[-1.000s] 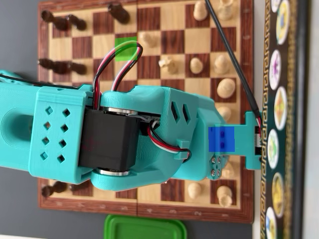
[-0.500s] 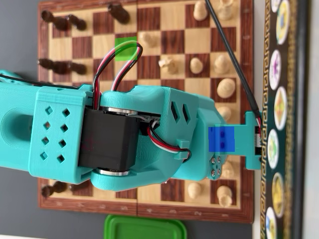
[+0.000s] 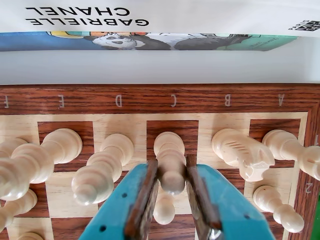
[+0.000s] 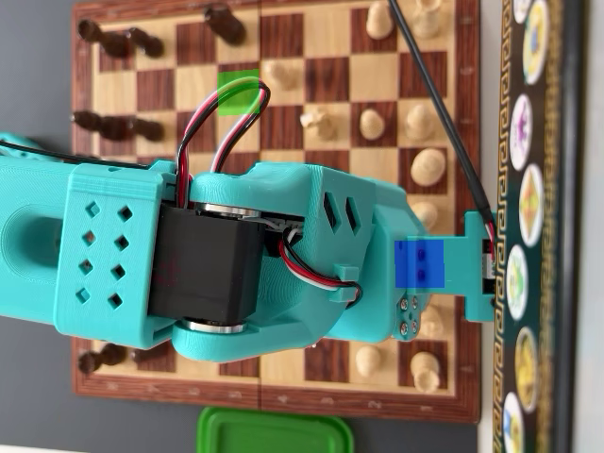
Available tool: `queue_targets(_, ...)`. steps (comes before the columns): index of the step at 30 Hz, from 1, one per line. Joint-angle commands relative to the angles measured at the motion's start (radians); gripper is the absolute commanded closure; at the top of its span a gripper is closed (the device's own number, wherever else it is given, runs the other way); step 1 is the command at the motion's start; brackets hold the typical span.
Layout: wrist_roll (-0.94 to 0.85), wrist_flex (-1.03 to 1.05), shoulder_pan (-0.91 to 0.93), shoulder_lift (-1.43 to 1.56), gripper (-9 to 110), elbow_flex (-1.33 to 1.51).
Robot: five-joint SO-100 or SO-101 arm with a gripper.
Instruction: Play chess
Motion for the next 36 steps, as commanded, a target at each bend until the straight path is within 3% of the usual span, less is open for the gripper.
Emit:
queue_targets(1,-0.005,-0.006,0.020,0.066,94,-0.043)
queue_targets(14,-0.005,-0.002,0.034,0.138,94,-0.011)
queue_targets(36,0.009,-0.012,0.028,0.491,94,0.287)
